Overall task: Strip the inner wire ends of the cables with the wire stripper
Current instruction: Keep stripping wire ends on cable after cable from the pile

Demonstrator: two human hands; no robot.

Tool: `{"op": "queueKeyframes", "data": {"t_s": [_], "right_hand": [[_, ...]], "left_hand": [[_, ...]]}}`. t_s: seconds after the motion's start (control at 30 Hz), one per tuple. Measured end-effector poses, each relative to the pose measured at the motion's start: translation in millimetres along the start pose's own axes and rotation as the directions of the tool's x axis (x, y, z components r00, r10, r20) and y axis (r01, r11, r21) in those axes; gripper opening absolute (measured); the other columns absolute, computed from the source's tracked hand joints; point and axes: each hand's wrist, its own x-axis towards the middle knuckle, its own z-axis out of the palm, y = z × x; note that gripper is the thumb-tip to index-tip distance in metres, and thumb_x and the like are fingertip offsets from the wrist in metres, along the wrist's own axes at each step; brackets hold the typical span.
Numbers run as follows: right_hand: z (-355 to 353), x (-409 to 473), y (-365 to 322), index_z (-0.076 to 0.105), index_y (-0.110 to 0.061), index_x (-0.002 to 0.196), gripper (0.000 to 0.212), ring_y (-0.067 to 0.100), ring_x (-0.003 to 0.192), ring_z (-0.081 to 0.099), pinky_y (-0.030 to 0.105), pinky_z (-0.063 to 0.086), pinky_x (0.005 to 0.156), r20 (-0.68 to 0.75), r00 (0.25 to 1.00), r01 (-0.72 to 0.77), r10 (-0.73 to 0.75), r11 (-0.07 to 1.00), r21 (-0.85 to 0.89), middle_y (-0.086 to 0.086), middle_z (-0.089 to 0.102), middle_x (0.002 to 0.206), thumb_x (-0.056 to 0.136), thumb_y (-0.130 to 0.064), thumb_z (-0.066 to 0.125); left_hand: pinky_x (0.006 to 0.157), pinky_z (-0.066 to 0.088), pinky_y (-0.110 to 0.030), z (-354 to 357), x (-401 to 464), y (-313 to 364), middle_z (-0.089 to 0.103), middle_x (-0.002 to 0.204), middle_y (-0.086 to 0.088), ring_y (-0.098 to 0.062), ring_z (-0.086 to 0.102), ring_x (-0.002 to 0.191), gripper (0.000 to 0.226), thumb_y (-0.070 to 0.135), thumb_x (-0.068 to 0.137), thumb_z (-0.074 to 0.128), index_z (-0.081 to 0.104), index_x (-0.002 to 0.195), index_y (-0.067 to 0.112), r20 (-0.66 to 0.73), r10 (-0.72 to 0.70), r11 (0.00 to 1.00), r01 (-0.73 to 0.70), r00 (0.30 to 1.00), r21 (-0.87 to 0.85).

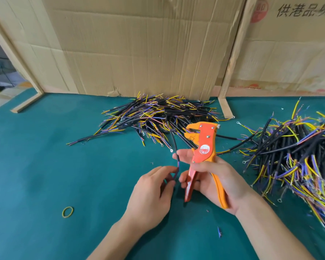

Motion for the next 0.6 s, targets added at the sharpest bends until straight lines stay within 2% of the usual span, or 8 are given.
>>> {"op": "queueKeyframes", "data": {"t_s": [0.07,0.13,0.2,0.27,0.4,0.47,0.53,0.6], "right_hand": [[2.7,0.8,2.1,0.068,0.002,0.122,0.044,0.032,0.074,0.065,0.043,0.057,0.071,0.033,0.999,-0.001,0.003,0.999,-0.048,0.017,0.064,0.135,0.078,-0.007,0.066],[2.5,1.6,2.7,0.068,0.002,0.123,0.046,0.032,0.074,0.064,0.043,0.056,0.071,0.036,0.999,0.012,-0.011,0.999,-0.037,0.016,0.063,0.137,0.078,-0.007,0.066],[0.1,2.3,2.5,0.065,0.002,0.128,0.052,0.033,0.074,0.063,0.042,0.055,0.070,0.036,0.999,0.027,-0.027,1.000,-0.005,0.017,0.061,0.139,0.077,-0.007,0.068],[-3.4,2.7,0.7,0.063,0.000,0.132,0.060,0.033,0.076,0.061,0.041,0.054,0.071,0.040,0.998,0.047,-0.047,0.999,0.015,0.018,0.062,0.136,0.074,-0.009,0.072],[-9.1,2.2,-5.2,0.063,-0.003,0.134,0.066,0.032,0.076,0.060,0.040,0.054,0.070,-0.015,0.994,0.106,-0.105,0.993,0.049,0.018,0.063,0.095,0.070,-0.013,0.076],[-13.3,1.3,-7.7,0.065,-0.003,0.132,0.061,0.031,0.076,0.060,0.039,0.053,0.073,-0.054,0.991,0.123,-0.119,0.990,0.070,0.018,0.060,0.086,0.072,-0.012,0.075],[-15.8,-1.2,-9.9,0.065,-0.004,0.132,0.060,0.029,0.077,0.061,0.038,0.052,0.078,-0.038,0.992,0.121,-0.118,0.988,0.093,0.021,0.060,0.087,0.075,-0.017,0.074],[-15.1,-3.5,-10.6,0.062,-0.002,0.135,0.067,0.028,0.079,0.062,0.037,0.053,0.080,0.015,0.993,0.114,-0.117,0.986,0.122,0.021,0.066,0.110,0.074,-0.022,0.080]], "left_hand": [[0.067,0.038,-0.009,-2.6,1.5,-0.3,0.062,0.089,0.020,-0.001,0.056,0.076,0.028,0.008,0.091,0.063,0.069,0.113,0.024,0.006,-0.011,0.999,0.011,1.000,-0.038],[0.068,0.042,-0.015,-5.0,3.2,0.6,0.066,0.086,0.014,-0.008,0.058,0.075,0.023,0.010,0.093,0.065,0.072,0.107,0.026,0.033,-0.015,0.997,0.018,0.999,-0.075],[0.063,0.042,-0.019,-5.9,4.2,1.0,0.066,0.077,0.011,-0.010,0.055,0.067,0.017,0.016,0.093,0.065,0.073,0.098,0.030,0.065,-0.014,0.994,0.021,0.998,-0.105],[0.058,0.039,-0.018,-5.3,5.2,0.0,0.063,0.070,0.010,-0.010,0.050,0.059,0.013,0.018,0.093,0.064,0.072,0.093,0.029,0.061,-0.031,0.990,0.039,0.998,-0.135],[0.056,0.039,-0.015,-4.6,6.5,-5.3,0.064,0.068,0.005,-0.008,0.048,0.055,0.015,0.013,0.094,0.064,0.072,0.091,0.025,0.004,-0.131,0.972,0.129,0.991,-0.197],[0.055,0.040,-0.017,-3.4,6.6,-7.8,0.065,0.069,0.004,-0.007,0.048,0.055,0.017,0.011,0.093,0.064,0.072,0.090,0.026,-0.009,-0.155,0.965,0.149,0.988,-0.217],[0.057,0.047,-0.025,-2.0,7.4,-10.3,0.065,0.070,0.003,-0.014,0.053,0.057,0.018,0.011,0.093,0.064,0.072,0.090,0.027,-0.021,-0.179,0.955,0.169,0.984,-0.242],[0.061,0.051,-0.032,-1.4,8.8,-11.9,0.067,0.072,0.002,-0.020,0.058,0.060,0.020,0.010,0.093,0.064,0.071,0.091,0.027,-0.035,-0.219,0.938,0.201,0.975,-0.283]]}}
